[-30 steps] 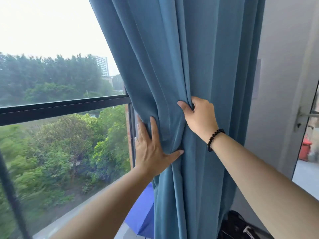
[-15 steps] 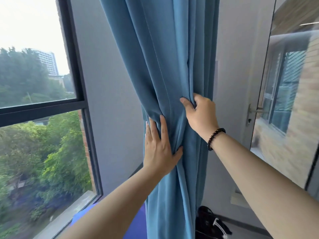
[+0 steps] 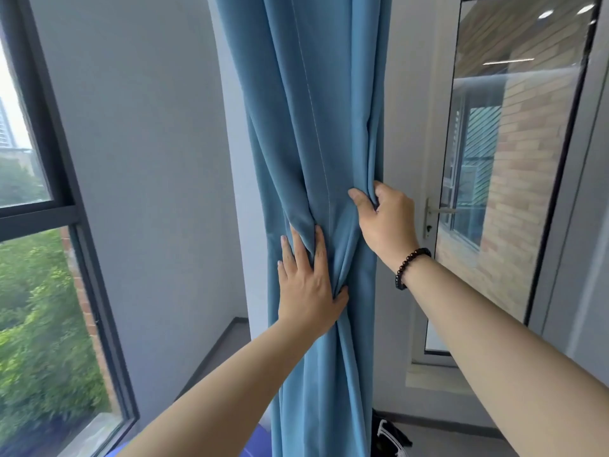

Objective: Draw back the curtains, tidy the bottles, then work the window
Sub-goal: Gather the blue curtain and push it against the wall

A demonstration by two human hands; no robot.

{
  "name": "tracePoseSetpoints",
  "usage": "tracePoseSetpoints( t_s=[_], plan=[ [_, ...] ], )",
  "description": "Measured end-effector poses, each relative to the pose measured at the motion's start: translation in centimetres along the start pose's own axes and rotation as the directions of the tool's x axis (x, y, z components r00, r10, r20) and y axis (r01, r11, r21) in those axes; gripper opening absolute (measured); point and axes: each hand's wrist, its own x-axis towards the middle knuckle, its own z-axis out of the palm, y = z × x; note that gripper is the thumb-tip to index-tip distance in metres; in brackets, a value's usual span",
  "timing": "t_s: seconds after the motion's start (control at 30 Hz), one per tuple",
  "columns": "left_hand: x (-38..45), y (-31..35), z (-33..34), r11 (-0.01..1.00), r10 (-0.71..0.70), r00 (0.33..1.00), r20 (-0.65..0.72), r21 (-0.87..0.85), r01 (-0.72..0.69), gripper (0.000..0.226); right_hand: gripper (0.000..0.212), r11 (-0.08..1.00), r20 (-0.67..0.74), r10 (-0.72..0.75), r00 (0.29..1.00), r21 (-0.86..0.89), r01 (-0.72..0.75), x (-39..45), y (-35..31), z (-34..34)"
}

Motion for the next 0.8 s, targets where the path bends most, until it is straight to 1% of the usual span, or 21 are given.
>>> tracePoseSetpoints(
  t_s=[0.13,0.23,0.27,0.3,0.37,0.4,0.43,0.47,0.5,0.53,0.57,0.6,0.63,0.7,0.73,0.8],
  plan=[
    [2.0,0.0,1.6,1.000,-0.005,0.999,0.031,0.017,0.005,0.109,0.050,0.998,-0.024,-0.009,1.000,-0.065,0.007,1.5,1.3,0.3],
    [3.5,0.5,2.4,0.999,-0.011,0.999,0.046,0.034,0.009,0.107,0.052,0.996,-0.076,-0.038,0.996,-0.089,0.031,2.5,2.0,0.6],
    [4.0,0.7,2.7,0.999,-0.012,0.999,0.051,0.047,0.010,0.107,0.049,0.988,-0.108,-0.091,0.990,-0.132,0.077,2.8,2.3,0.6],
    [4.5,0.8,3.0,0.998,-0.017,0.998,0.061,0.060,0.013,0.109,0.043,0.966,-0.156,-0.185,0.970,-0.209,0.151,3.0,2.8,0.5],
    [5.5,0.9,3.5,0.997,-0.020,0.997,0.078,0.080,0.014,0.112,0.026,0.878,-0.239,-0.377,0.895,-0.400,0.264,3.4,3.9,0.6],
    [6.1,1.0,3.9,0.996,-0.011,0.997,0.079,0.087,0.004,0.113,0.040,0.854,-0.260,-0.400,0.879,-0.452,0.256,3.6,4.3,0.6],
    [6.6,1.1,4.3,0.996,0.002,0.997,0.077,0.084,-0.008,0.113,0.063,0.866,-0.246,-0.381,0.891,-0.433,0.250,3.6,4.8,0.8],
    [7.1,1.2,4.8,0.996,0.017,0.997,0.074,0.080,-0.023,0.113,0.079,0.903,-0.223,-0.326,0.919,-0.360,0.233,3.6,5.1,0.8],
    [7.6,1.4,5.2,0.997,0.030,0.997,0.075,0.068,-0.035,0.114,0.087,0.944,-0.195,-0.254,0.947,-0.265,0.198,3.7,5.7,1.1],
    [8.2,1.6,5.7,0.998,0.035,0.997,0.073,0.053,-0.039,0.114,0.089,0.975,-0.143,-0.169,0.975,-0.168,0.145,3.7,6.3,1.5],
    [8.6,1.9,6.3,0.999,0.030,0.997,0.071,0.037,-0.033,0.115,0.087,0.992,-0.086,-0.086,0.993,-0.098,0.078,3.9,7.3,1.8],
    [9.1,2.1,7.0,0.999,0.019,0.998,0.068,0.029,-0.021,0.115,0.080,0.997,-0.037,-0.028,0.999,-0.076,0.025,4.2,8.2,2.0],
    [9.6,2.3,7.8,1.000,0.008,0.998,0.062,0.029,-0.010,0.115,0.069,0.993,-0.010,-0.016,1.000,-0.117,0.014,4.7,9.1,2.1],
    [10.6,2.4,9.2,0.999,-0.002,0.998,0.067,0.050,-0.001,0.113,0.043,0.967,0.012,-0.053,0.999,-0.248,0.055,5.7,10.6,2.3],
    [11.3,2.5,10.1,0.998,-0.002,0.997,0.076,0.059,-0.003,0.112,0.036,0.948,0.019,-0.068,0.998,-0.310,0.071,6.4,11.5,2.5],
    [12.6,2.7,11.6,0.997,0.003,0.996,0.088,0.070,-0.009,0.111,0.028,0.906,0.020,-0.107,0.994,-0.411,0.106,7.6,13.6,2.9]
  ],
)
